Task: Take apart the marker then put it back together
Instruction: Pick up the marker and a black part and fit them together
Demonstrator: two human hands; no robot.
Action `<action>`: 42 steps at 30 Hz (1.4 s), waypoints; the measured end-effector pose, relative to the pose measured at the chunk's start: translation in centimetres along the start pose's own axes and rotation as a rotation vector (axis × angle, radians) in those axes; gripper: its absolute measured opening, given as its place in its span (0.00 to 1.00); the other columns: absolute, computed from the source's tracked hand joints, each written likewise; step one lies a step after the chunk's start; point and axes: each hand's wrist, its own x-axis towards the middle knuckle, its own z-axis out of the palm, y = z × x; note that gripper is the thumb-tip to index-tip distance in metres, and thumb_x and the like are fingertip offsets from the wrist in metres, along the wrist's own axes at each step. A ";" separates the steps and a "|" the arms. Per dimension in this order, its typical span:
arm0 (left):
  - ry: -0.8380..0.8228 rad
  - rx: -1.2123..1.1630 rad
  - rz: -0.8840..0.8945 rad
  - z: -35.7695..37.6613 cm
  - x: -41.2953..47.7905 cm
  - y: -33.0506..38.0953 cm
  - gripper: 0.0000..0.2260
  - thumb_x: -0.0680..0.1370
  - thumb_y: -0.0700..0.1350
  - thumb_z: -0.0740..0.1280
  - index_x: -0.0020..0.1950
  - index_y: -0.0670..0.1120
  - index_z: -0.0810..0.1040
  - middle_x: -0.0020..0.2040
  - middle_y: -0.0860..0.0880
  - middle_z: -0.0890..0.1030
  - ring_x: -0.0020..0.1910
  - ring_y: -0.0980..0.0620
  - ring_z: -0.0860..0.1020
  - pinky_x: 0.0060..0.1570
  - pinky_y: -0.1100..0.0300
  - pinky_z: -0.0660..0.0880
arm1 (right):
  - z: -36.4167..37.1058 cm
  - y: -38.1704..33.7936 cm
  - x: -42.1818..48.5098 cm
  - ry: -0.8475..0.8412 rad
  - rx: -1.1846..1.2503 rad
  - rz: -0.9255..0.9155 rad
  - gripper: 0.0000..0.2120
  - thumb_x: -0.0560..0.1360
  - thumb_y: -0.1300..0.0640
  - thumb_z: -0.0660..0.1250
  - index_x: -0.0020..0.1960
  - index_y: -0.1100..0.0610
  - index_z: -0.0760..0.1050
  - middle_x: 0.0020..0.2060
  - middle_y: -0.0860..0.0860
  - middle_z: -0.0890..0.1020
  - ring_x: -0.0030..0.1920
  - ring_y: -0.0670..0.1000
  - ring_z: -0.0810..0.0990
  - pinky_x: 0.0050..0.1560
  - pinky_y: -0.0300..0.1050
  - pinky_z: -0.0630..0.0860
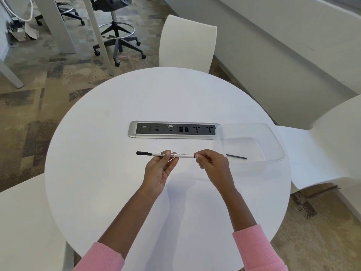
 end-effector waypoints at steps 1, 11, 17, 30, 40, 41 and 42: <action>0.000 0.004 0.003 0.1 -0.1 -0.1 0.04 0.76 0.36 0.64 0.43 0.39 0.77 0.43 0.44 0.80 0.35 0.55 0.83 0.40 0.65 0.81 | 0.1 -0.1 0.0 -0.003 0.002 0.009 0.06 0.74 0.63 0.64 0.42 0.57 0.80 0.31 0.47 0.78 0.33 0.46 0.76 0.36 0.32 0.73; 0.029 -0.048 -0.001 0.0 -0.2 0.4 0.04 0.76 0.36 0.65 0.42 0.39 0.78 0.39 0.45 0.82 0.36 0.54 0.84 0.37 0.65 0.81 | 0.5 -0.6 -0.8 0.102 -0.094 -0.198 0.07 0.72 0.68 0.65 0.47 0.61 0.78 0.42 0.55 0.82 0.42 0.49 0.78 0.43 0.28 0.71; -0.020 -0.028 -0.001 0.8 -1.0 0.2 0.05 0.75 0.37 0.65 0.41 0.39 0.80 0.33 0.48 0.84 0.34 0.54 0.83 0.35 0.67 0.80 | 0.9 -1.3 -1.2 0.126 -0.265 -0.407 0.04 0.72 0.68 0.65 0.45 0.64 0.78 0.39 0.59 0.82 0.41 0.56 0.79 0.44 0.39 0.72; -0.043 0.017 0.091 1.5 -1.6 0.0 0.06 0.76 0.37 0.64 0.41 0.40 0.79 0.40 0.46 0.80 0.35 0.57 0.83 0.36 0.69 0.79 | 1.4 -1.9 -1.7 0.170 -0.249 -0.357 0.04 0.72 0.68 0.65 0.40 0.65 0.78 0.35 0.60 0.81 0.37 0.56 0.76 0.38 0.43 0.69; -0.044 0.063 0.165 2.1 -1.7 0.5 0.05 0.75 0.37 0.66 0.40 0.40 0.79 0.33 0.50 0.82 0.35 0.56 0.83 0.36 0.68 0.79 | 1.0 -2.4 -1.6 0.057 -0.082 -0.101 0.07 0.75 0.59 0.63 0.42 0.59 0.78 0.34 0.51 0.78 0.37 0.51 0.76 0.41 0.43 0.73; -0.043 0.054 0.169 2.1 -1.7 0.6 0.05 0.75 0.37 0.66 0.40 0.40 0.79 0.32 0.51 0.83 0.35 0.56 0.83 0.36 0.68 0.79 | 0.9 -2.5 -1.6 0.057 -0.089 -0.132 0.04 0.74 0.59 0.65 0.45 0.58 0.77 0.36 0.51 0.79 0.37 0.48 0.76 0.40 0.36 0.72; -0.042 0.048 0.170 2.1 -1.7 0.7 0.05 0.75 0.37 0.66 0.40 0.40 0.78 0.31 0.52 0.83 0.34 0.56 0.83 0.36 0.67 0.79 | 0.8 -2.6 -1.6 0.060 -0.104 -0.157 0.03 0.73 0.60 0.66 0.47 0.57 0.77 0.38 0.51 0.79 0.37 0.45 0.76 0.38 0.30 0.70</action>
